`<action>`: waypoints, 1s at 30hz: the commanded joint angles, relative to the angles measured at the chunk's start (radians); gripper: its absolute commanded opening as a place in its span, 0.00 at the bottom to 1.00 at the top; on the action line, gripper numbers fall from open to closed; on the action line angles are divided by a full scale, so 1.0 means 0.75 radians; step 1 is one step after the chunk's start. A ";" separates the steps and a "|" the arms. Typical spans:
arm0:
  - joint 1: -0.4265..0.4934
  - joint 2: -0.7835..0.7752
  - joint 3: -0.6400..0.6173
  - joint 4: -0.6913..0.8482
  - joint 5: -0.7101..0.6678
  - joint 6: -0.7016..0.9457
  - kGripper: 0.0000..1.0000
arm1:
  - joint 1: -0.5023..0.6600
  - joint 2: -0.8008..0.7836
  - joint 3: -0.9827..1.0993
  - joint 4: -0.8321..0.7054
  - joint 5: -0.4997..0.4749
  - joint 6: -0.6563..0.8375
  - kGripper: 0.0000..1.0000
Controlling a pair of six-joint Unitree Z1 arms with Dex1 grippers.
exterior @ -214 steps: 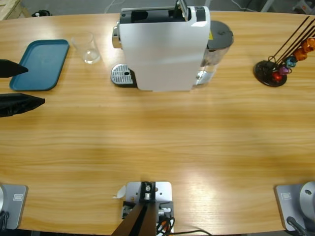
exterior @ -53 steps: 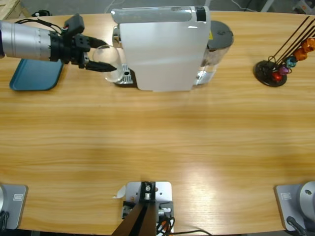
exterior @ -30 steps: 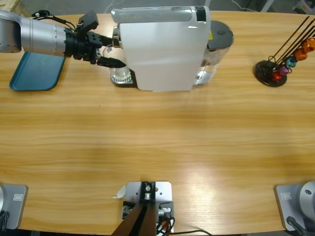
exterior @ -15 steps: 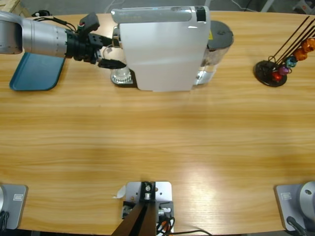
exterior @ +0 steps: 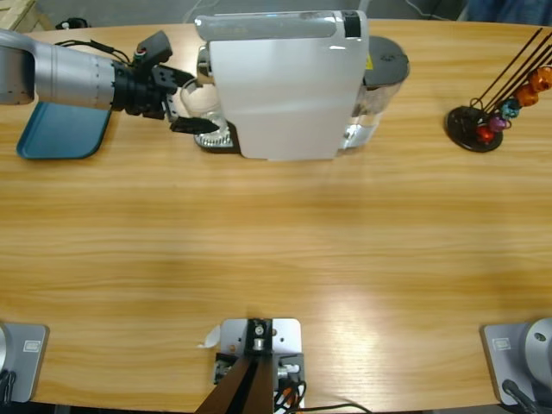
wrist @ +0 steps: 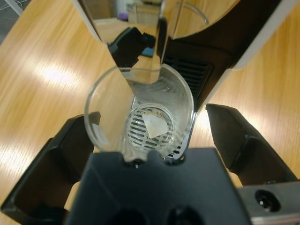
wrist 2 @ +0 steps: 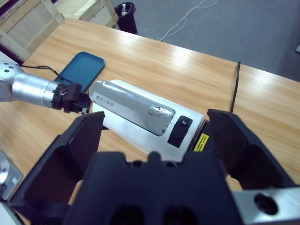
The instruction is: Pour coffee
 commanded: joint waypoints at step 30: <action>0.105 -0.639 0.202 0.724 0.494 -0.652 0.99 | -0.159 0.758 -1.247 1.289 0.027 -0.023 0.00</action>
